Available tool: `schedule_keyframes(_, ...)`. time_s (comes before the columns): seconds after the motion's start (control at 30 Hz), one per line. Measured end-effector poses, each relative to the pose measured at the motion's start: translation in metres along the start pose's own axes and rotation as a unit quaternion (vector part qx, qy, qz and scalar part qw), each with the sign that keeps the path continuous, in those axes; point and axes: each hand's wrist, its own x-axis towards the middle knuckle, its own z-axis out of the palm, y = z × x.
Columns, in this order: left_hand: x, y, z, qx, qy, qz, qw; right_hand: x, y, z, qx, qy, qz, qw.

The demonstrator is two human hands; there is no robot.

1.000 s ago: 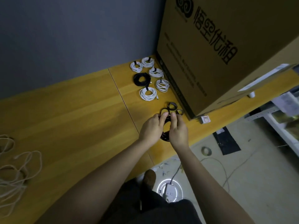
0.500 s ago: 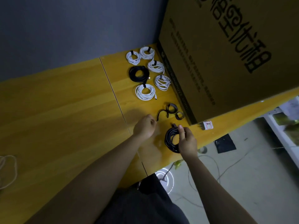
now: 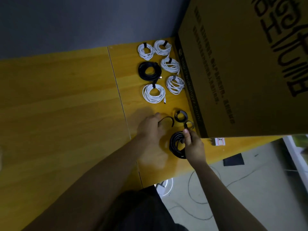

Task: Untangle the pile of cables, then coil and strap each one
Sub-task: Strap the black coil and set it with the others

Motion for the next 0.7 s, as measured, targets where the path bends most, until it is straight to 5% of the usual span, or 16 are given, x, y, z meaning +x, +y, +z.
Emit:
schedule_keyframes(0.23, -0.041, 0.008, -0.076, -0.056, 0.041, 0.049, 0.996, -0.012, -0.053, 0.002, 0.059, -0.045, -0.113, 0.991)
schedule_keyframes(0.7, -0.109, 0.006, -0.166, 0.036, 0.067, 0.071, 0.995, -0.059, -0.151, -0.002, 0.112, -0.025, -0.252, 0.961)
